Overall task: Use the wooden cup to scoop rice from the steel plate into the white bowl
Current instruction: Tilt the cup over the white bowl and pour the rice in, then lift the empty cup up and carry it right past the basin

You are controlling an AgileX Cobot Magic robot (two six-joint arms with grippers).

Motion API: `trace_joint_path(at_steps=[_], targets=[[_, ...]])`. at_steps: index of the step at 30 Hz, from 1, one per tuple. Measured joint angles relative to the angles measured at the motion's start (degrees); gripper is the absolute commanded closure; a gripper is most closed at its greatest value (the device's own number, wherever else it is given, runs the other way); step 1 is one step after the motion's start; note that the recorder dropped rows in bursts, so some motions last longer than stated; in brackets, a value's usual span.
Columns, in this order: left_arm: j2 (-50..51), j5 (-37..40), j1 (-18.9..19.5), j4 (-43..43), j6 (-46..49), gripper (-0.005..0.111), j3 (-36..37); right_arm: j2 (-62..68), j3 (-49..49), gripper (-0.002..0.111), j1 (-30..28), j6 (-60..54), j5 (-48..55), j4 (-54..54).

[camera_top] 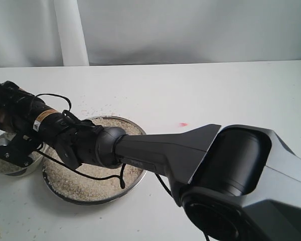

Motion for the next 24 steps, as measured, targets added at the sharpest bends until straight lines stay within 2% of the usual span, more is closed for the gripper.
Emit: trace_joint_path(at_steps=[8,15,24], targets=[[0.0,0.0,0.0,0.0,0.0,0.107,0.0,0.0,-0.2,0.108,0.0,0.0,2.7,-3.8],[0.0,0.0,0.0,0.0,0.0,0.107,0.0,0.0,-0.6,0.108,0.0,0.0,-2.2,-8.4],[0.0,0.0,0.0,0.0,0.0,0.107,0.0,0.0,-0.6,0.108,0.0,0.0,-2.7,-10.8]])
